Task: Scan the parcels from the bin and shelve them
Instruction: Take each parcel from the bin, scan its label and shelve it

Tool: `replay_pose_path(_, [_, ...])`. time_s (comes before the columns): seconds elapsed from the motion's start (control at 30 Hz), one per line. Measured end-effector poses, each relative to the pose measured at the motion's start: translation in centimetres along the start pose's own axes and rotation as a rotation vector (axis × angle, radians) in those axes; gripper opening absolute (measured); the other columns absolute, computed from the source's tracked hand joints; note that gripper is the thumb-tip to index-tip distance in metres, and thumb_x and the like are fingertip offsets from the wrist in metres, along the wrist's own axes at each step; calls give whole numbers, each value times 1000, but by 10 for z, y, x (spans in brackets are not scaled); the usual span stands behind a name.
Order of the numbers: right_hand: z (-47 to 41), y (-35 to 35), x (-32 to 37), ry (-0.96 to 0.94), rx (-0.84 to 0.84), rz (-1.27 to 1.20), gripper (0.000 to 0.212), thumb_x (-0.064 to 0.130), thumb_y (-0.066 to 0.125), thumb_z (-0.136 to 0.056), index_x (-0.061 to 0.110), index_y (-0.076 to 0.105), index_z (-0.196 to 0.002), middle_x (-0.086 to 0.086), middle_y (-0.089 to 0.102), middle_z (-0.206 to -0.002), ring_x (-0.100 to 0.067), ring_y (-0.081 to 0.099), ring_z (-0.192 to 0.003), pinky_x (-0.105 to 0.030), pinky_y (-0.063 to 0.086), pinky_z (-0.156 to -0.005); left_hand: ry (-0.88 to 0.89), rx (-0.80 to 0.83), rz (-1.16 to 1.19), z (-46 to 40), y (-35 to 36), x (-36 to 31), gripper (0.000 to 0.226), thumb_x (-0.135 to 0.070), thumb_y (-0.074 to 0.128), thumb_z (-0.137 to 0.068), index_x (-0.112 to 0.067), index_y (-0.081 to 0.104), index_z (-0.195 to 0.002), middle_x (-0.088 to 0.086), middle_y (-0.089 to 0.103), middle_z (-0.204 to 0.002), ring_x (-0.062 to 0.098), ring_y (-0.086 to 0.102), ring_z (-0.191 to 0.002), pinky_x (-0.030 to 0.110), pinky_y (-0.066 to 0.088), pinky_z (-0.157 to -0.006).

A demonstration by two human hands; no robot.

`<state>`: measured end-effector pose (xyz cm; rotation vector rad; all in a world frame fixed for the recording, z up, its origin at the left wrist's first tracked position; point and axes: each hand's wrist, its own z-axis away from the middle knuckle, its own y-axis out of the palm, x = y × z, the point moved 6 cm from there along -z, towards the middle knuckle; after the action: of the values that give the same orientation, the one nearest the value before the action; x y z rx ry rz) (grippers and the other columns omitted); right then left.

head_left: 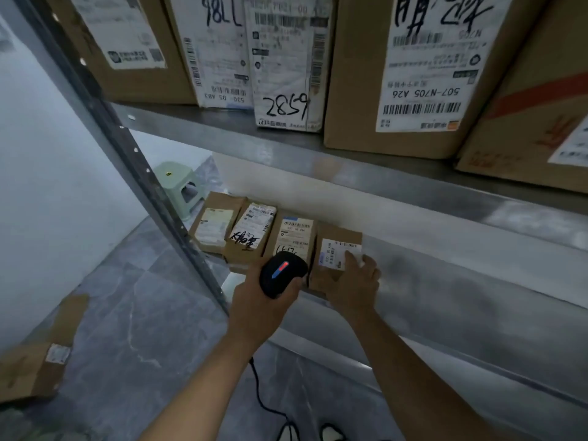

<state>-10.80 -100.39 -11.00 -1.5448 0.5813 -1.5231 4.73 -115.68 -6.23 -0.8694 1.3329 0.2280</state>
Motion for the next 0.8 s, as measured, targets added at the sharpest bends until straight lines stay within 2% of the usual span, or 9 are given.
replay_pose_path(0.17, [7, -20, -29, 67, -85, -73, 66, 45, 62, -95, 20, 41, -153, -16, 21, -159, -35, 22, -142, -47, 31, -117, 75, 137, 12, -11, 27, -9, 62, -46, 82, -83, -31, 51, -134, -23, 61, -108, -10, 60, -92, 4, 50, -74])
replay_pose_path(0.3, [24, -51, -73, 176, -195, -155, 65, 39, 64, -96, 14, 41, -152, -16, 31, -156, -34, 28, -142, -45, 32, -115, 146, 290, 51, -8, 70, -25, 58, -47, 80, -82, -36, 49, -130, -30, 58, -110, -16, 58, -99, 6, 50, -79])
replay_pose_path(0.43, [52, -91, -130, 300, -304, -220, 64, 35, 64, -97, 13, 41, -152, -15, 39, -152, -31, 33, -142, -41, 34, -114, 203, 458, 79, 5, 127, -47, 59, -39, 82, -82, -26, 53, -132, -20, 59, -112, -14, 58, -100, 0, 45, -81])
replay_pose_path(0.5, [71, -110, -162, 375, -353, -243, 64, 33, 63, -97, 14, 40, -153, -14, 39, -152, -29, 34, -142, -38, 34, -114, 222, 551, 90, 18, 157, -61, 68, -49, 79, -77, -21, 54, -134, -18, 61, -112, -5, 62, -103, 2, 47, -81])
replay_pose_path(0.57, [95, -131, -197, 458, -428, -266, 63, 32, 64, -97, 13, 41, -153, -16, 42, -150, -31, 36, -140, -39, 34, -113, 270, 641, 86, 35, 190, -78, 73, -57, 76, -74, -22, 55, -135, -17, 64, -112, -4, 63, -103, 6, 50, -80])
replay_pose_path(0.7, [142, -164, -257, 595, -547, -314, 62, 29, 66, -96, 12, 43, -151, -19, 44, -145, -35, 39, -137, -40, 35, -110, 337, 782, 67, 68, 242, -109, 58, -38, 85, -81, -24, 58, -130, -21, 65, -105, -18, 62, -90, 3, 47, -72])
replay_pose_path(0.8, [186, -190, -310, 705, -614, -357, 63, 32, 65, -96, 13, 41, -152, -15, 44, -143, -32, 40, -134, -40, 37, -108, 388, 900, 66, 104, 290, -135, 61, -38, 87, -80, -25, 59, -132, -20, 68, -108, -13, 64, -95, 6, 50, -72])
